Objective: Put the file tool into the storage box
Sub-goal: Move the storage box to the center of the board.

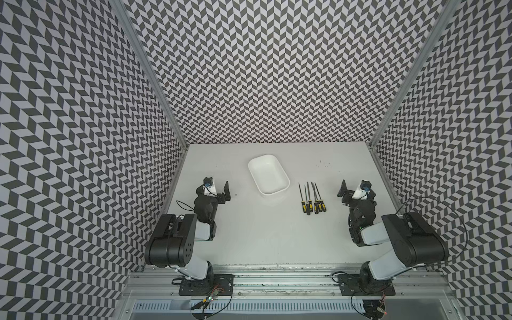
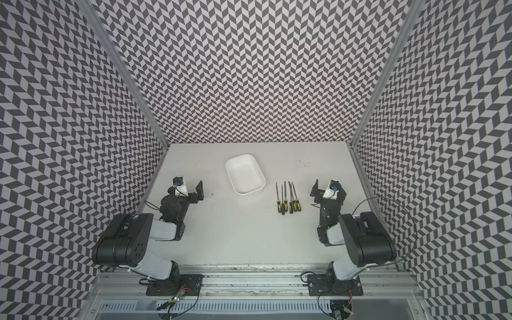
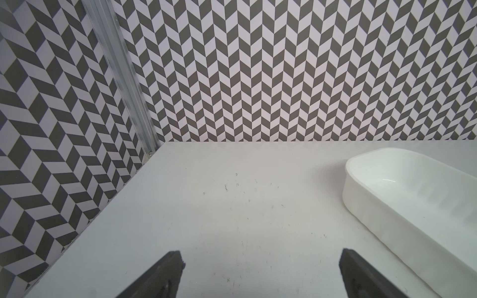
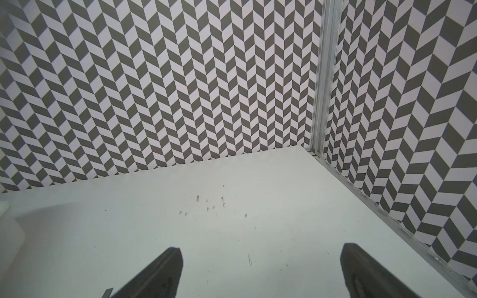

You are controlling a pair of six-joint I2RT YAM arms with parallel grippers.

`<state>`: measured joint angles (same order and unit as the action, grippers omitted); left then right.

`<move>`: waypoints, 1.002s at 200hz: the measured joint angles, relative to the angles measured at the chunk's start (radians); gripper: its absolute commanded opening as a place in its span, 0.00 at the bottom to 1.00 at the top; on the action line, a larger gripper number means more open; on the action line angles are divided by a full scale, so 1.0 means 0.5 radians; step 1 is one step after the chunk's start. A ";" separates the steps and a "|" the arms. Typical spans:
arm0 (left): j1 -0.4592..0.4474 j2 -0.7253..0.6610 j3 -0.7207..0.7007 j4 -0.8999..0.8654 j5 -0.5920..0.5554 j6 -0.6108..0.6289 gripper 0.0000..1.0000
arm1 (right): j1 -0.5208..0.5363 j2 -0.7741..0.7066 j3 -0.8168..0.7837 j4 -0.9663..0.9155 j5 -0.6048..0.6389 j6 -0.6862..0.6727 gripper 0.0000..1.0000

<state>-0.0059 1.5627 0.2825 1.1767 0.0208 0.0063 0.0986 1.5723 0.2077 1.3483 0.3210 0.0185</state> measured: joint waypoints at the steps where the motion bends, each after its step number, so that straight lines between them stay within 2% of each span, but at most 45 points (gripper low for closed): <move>1: 0.000 0.000 0.000 0.000 0.000 0.001 1.00 | 0.000 0.000 0.000 0.000 0.000 0.001 1.00; 128: -0.009 0.000 -0.005 0.009 -0.008 0.002 1.00 | -0.034 0.000 0.000 -0.021 -0.066 0.003 1.00; 146: -0.011 -0.002 -0.003 0.002 -0.018 0.003 1.00 | -0.038 -0.026 0.036 -0.119 -0.147 -0.010 1.00; 154: -0.017 -0.016 0.012 -0.056 -0.022 0.007 1.00 | -0.038 -0.070 0.138 -0.350 -0.195 -0.029 0.91; 172: -0.041 -0.082 0.243 -0.455 -0.042 0.002 1.00 | -0.037 -0.111 0.571 -0.893 -0.219 0.004 0.82; 181: -0.042 -0.097 0.459 -0.700 -0.042 -0.024 1.00 | -0.037 -0.124 0.784 -1.097 -0.216 0.072 0.78; 189: -0.042 -0.101 0.673 -0.896 -0.020 -0.065 1.00 | -0.037 -0.147 0.918 -1.234 -0.233 0.150 0.71; 200: -0.043 -0.101 0.953 -1.128 0.078 -0.116 1.00 | -0.030 -0.184 1.048 -1.392 -0.299 0.266 0.67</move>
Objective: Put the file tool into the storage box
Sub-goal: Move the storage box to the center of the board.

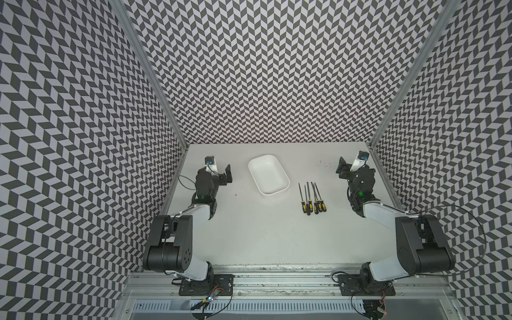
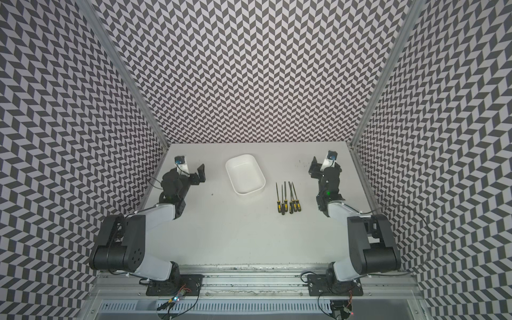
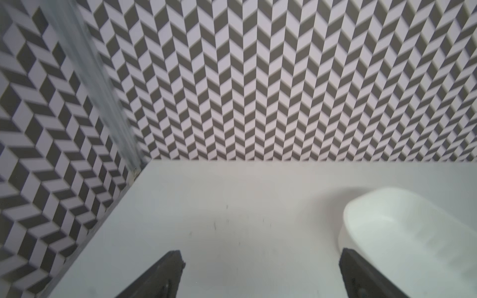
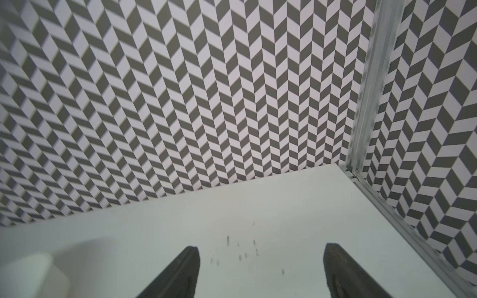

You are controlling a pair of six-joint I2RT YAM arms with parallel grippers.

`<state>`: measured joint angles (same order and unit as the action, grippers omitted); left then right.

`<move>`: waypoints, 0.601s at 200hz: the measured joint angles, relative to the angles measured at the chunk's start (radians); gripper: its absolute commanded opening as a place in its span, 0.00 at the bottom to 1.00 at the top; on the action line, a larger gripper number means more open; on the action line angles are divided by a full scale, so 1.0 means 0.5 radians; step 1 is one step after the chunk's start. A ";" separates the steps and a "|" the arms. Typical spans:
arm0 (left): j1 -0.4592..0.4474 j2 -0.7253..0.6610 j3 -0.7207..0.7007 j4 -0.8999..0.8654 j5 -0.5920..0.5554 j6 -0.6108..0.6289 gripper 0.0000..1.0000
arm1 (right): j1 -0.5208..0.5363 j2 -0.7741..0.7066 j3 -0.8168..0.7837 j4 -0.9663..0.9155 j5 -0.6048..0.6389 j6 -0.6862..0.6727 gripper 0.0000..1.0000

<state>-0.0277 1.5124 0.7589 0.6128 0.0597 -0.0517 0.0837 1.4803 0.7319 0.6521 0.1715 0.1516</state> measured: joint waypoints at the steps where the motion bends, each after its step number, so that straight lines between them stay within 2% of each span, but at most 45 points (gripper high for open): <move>1: -0.002 0.000 0.019 -0.014 0.008 -0.003 1.00 | 0.002 -0.005 0.008 -0.009 -0.006 0.002 0.67; 21: -0.025 0.001 0.375 -0.256 0.206 -0.165 1.00 | 0.077 -0.031 0.153 -0.242 -0.086 0.216 0.67; 36: -0.096 0.005 0.481 -0.347 0.308 -0.301 1.00 | 0.266 -0.031 0.191 -0.409 -0.100 0.301 0.68; 71: -0.512 0.181 0.668 -0.794 0.233 -0.497 1.00 | 0.806 0.015 0.253 -0.771 -0.023 0.307 0.68; 93: -0.720 0.229 0.624 -1.025 0.190 -0.608 0.97 | 0.851 0.051 0.321 -0.943 0.111 0.313 0.68; 120: -0.750 0.229 0.561 -1.226 0.132 -0.725 1.00 | 0.817 0.054 0.356 -1.035 0.282 0.299 0.67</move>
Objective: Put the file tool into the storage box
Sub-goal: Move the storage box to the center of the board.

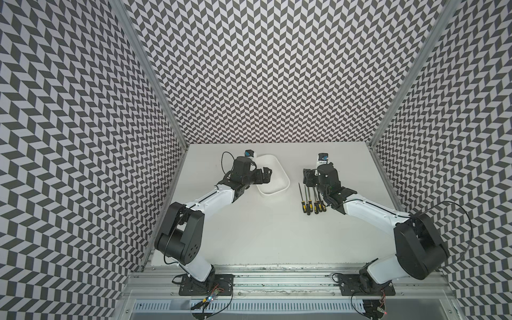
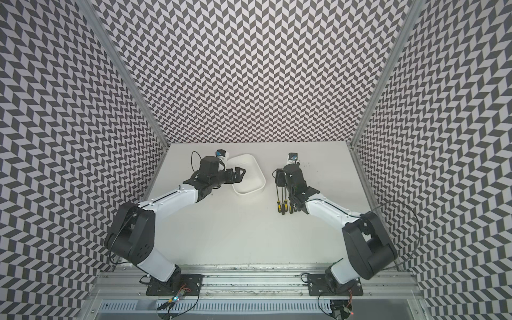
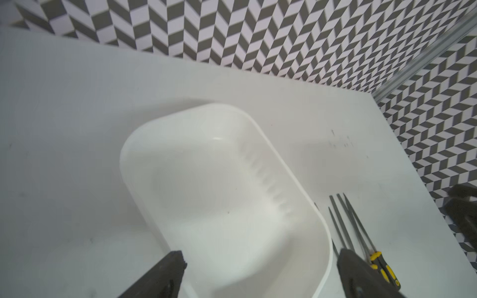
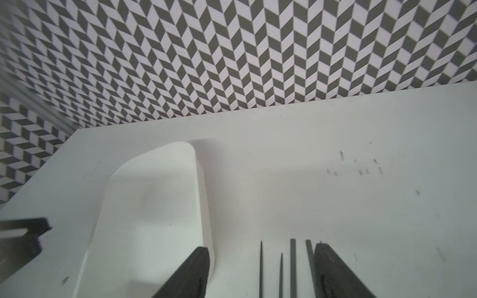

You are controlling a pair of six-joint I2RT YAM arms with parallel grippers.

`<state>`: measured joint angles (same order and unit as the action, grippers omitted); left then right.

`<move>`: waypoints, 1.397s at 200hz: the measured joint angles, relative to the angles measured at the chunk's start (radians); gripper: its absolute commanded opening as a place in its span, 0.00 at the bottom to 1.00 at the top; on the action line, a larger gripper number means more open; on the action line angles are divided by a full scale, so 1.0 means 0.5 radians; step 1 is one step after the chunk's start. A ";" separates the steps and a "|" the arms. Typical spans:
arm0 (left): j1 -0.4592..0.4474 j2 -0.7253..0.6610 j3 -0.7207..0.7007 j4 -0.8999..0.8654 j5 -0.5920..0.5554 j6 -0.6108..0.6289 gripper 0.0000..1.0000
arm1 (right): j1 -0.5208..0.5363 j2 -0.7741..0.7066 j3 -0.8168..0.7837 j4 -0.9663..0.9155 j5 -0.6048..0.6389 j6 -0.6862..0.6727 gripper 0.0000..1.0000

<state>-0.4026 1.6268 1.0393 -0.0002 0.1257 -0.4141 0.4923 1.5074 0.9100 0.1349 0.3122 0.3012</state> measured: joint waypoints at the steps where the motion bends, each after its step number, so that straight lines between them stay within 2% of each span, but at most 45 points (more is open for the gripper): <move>1: 0.002 0.000 -0.002 -0.010 -0.003 -0.009 1.00 | 0.000 0.000 0.000 -0.002 0.004 0.000 0.67; 21: 0.015 -0.007 -0.038 -0.085 -0.050 -0.062 1.00 | -0.005 0.000 0.004 -0.012 0.066 -0.005 0.66; 38: 0.017 -0.032 -0.082 -0.136 -0.093 -0.085 0.95 | -0.005 0.000 0.004 -0.024 0.085 -0.008 0.65; 55: 0.007 -0.050 -0.130 -0.143 -0.115 -0.107 0.84 | -0.005 0.000 0.004 -0.034 0.109 -0.008 0.65; 63: 0.006 -0.048 -0.132 -0.163 -0.115 -0.110 0.83 | -0.005 0.000 0.004 -0.037 0.116 -0.008 0.64; 126: 0.002 0.134 -0.072 -0.224 -0.128 -0.148 0.84 | -0.005 0.000 0.003 -0.056 0.173 -0.009 0.64; 156: -0.011 0.264 -0.057 -0.278 -0.161 -0.149 0.81 | -0.005 0.000 -0.001 -0.056 0.187 -0.009 0.64; 212: -0.083 0.330 0.122 -0.459 -0.341 -0.071 0.81 | -0.005 0.003 -0.031 -0.060 0.201 -0.009 0.64; 220: -0.102 0.330 0.160 -0.491 -0.378 -0.046 0.78 | -0.005 0.005 -0.036 -0.060 0.201 -0.009 0.64; 245: -0.178 0.330 0.269 -0.590 -0.507 0.051 0.52 | -0.005 0.014 -0.050 -0.061 0.202 -0.009 0.64; 258: -0.207 0.330 0.297 -0.638 -0.572 0.089 0.43 | -0.005 0.020 -0.053 -0.060 0.204 -0.009 0.64; 279: -0.233 0.330 0.301 -0.705 -0.641 0.118 0.41 | -0.005 0.024 -0.053 -0.061 0.204 -0.009 0.64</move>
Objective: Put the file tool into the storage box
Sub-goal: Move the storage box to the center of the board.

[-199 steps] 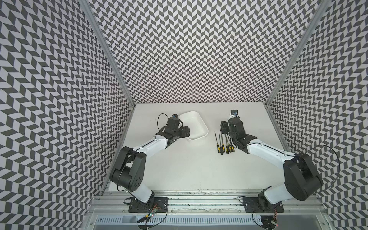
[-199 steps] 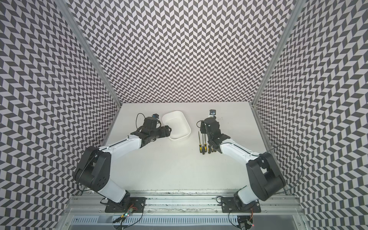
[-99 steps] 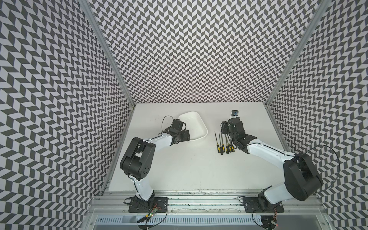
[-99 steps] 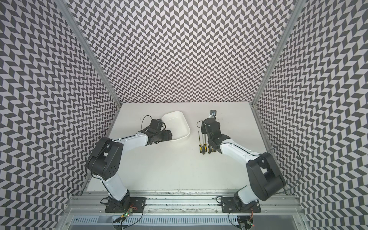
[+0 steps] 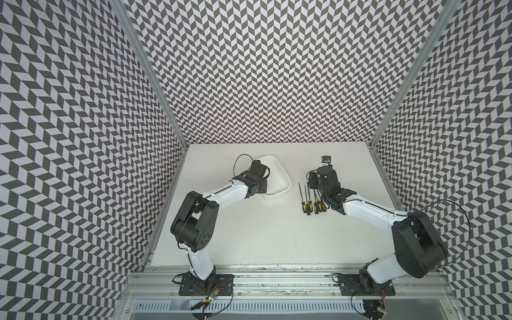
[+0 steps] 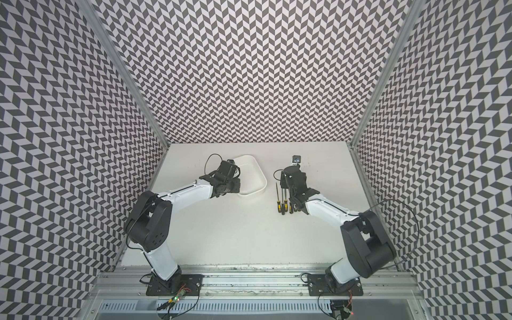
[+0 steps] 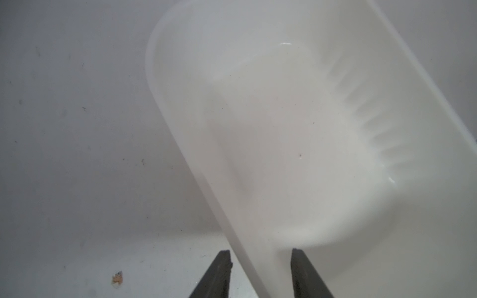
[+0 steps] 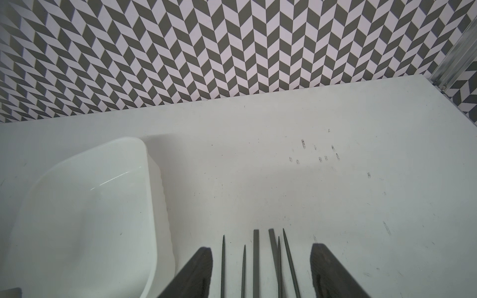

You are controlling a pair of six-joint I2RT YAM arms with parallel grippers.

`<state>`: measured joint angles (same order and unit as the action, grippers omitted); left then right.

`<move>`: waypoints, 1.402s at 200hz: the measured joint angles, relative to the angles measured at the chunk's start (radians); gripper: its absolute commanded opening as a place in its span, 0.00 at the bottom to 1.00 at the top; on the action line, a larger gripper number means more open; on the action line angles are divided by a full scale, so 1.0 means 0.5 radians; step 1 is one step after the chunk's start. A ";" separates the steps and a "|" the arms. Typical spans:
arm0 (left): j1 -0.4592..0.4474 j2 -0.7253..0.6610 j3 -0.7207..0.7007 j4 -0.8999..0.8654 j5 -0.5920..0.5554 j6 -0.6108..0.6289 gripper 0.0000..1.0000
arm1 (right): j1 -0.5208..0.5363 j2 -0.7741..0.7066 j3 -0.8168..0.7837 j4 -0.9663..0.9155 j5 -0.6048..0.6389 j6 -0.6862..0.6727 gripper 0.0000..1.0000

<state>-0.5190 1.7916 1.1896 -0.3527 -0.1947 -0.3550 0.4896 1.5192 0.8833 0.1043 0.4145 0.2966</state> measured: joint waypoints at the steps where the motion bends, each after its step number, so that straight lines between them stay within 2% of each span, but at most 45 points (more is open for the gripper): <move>1: -0.001 0.000 0.000 -0.003 -0.002 -0.002 0.41 | 0.000 0.000 0.000 0.000 0.000 0.000 0.64; 35: 0.001 0.000 -0.025 -0.038 -0.053 -0.010 0.40 | -0.006 0.000 -0.005 0.001 0.001 0.000 0.64; 49: 0.002 0.000 -0.040 -0.040 -0.056 -0.020 0.33 | -0.011 0.000 -0.007 0.001 0.001 0.000 0.64; 76: 0.005 0.002 -0.053 -0.038 -0.043 -0.043 0.10 | -0.018 0.000 -0.008 0.001 0.001 0.000 0.64; 89: 0.010 0.004 -0.053 -0.030 -0.018 -0.047 0.02 | -0.018 0.000 -0.008 0.001 0.001 0.000 0.64; 141: 0.008 -0.013 -0.074 -0.027 0.004 -0.038 0.01 | -0.018 -0.001 -0.019 0.001 0.002 0.000 0.64; 211: -0.024 -0.301 -0.393 -0.062 0.049 -0.064 0.01 | -0.021 0.000 -0.031 -0.045 0.002 0.000 0.64; 214: -0.025 -0.306 -0.399 -0.062 0.050 -0.065 0.01 | -0.021 0.000 -0.031 -0.050 0.002 0.000 0.60; 222: -0.033 -0.323 -0.418 -0.062 0.051 -0.065 0.01 | -0.021 0.003 -0.031 -0.061 -0.007 0.022 0.59; 239: -0.047 -0.361 -0.463 -0.057 0.055 -0.079 0.04 | -0.021 0.027 -0.030 -0.085 -0.037 0.118 0.57; 257: -0.066 -0.412 -0.524 -0.044 0.058 -0.115 0.15 | -0.021 0.093 -0.028 -0.154 -0.066 0.205 0.57; 280: -0.083 -0.442 -0.625 -0.072 0.111 -0.143 0.48 | -0.021 0.218 -0.023 -0.260 -0.122 0.286 0.58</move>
<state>-0.5606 1.5707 0.8772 -0.3889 -0.1390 -0.4267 0.4793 1.6283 0.8719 -0.0257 0.3534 0.4397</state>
